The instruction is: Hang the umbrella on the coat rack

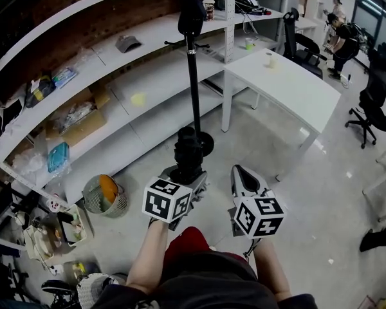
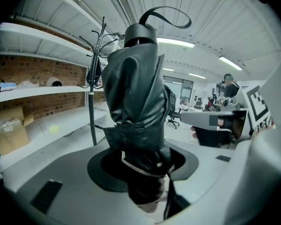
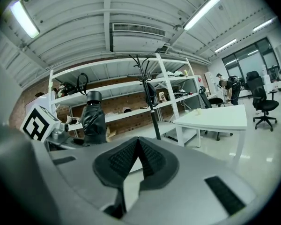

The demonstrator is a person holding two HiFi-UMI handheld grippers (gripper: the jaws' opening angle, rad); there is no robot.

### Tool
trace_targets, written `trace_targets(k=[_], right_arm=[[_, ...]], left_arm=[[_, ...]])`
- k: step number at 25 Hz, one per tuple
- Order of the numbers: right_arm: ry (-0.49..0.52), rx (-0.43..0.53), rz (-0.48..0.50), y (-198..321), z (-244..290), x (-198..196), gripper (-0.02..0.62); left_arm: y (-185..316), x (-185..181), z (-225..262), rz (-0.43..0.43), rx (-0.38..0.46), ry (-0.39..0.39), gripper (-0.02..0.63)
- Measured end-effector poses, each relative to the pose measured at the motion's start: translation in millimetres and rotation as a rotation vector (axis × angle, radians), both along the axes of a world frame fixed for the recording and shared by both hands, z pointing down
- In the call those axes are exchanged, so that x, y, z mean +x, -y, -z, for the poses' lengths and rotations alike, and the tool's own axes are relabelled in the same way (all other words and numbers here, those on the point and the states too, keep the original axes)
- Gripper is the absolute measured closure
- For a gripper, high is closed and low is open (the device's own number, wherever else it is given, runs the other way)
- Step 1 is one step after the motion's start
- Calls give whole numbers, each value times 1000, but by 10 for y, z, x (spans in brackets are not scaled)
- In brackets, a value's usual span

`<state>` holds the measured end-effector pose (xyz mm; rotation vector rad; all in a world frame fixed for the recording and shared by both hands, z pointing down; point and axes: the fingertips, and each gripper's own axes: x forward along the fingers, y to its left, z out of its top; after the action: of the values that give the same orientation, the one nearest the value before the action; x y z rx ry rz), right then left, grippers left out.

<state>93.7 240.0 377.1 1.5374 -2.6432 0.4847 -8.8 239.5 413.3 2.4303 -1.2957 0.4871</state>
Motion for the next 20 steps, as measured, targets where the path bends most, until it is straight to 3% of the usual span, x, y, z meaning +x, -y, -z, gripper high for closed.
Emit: trace_targets(k=[20], right_arm=[[9,-45,-82,815,-126,307,577]], left_arm=[[938,327,68,-136,-22,-35,408]])
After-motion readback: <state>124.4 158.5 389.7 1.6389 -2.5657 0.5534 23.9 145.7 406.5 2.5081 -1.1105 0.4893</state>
